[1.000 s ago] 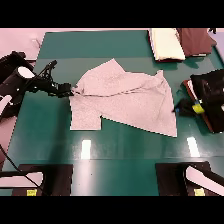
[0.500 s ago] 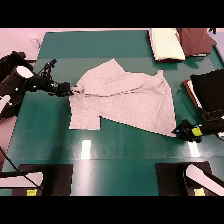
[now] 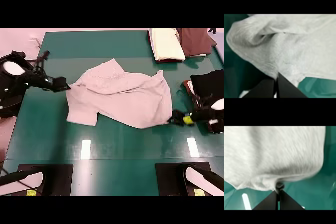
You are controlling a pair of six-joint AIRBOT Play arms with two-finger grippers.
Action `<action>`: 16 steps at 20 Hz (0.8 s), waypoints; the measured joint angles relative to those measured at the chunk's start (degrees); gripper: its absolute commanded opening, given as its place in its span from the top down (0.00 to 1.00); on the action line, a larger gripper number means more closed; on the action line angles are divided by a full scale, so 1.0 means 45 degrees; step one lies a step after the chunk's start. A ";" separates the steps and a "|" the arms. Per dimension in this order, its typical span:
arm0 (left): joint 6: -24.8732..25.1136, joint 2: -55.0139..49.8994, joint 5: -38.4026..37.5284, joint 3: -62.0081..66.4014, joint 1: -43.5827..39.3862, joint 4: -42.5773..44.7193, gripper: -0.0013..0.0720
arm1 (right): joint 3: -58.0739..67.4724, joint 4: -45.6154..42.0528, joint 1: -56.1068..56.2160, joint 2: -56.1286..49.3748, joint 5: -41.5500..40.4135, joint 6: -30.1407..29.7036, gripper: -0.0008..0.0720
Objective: Fold the shirts.
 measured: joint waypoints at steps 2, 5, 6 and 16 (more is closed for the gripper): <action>-0.0194 0.1292 0.0049 0.0418 -0.0024 -0.0024 0.95 | 0.1724 0.0073 0.0457 0.0753 0.0165 -0.0029 0.97; -0.0476 0.3390 0.0160 0.1734 -0.0005 -0.0010 0.95 | 0.4886 0.0078 0.0719 0.2098 0.0180 -0.0044 0.97; -0.0602 0.4017 0.0204 0.2317 -0.0015 -0.0015 0.95 | 0.5916 0.0058 0.0695 0.2497 0.0170 -0.0049 0.97; -0.1923 0.6839 0.1103 0.8378 -0.0015 0.1035 0.96 | 1.4668 0.0112 -0.2433 0.3585 0.1355 -0.0058 0.97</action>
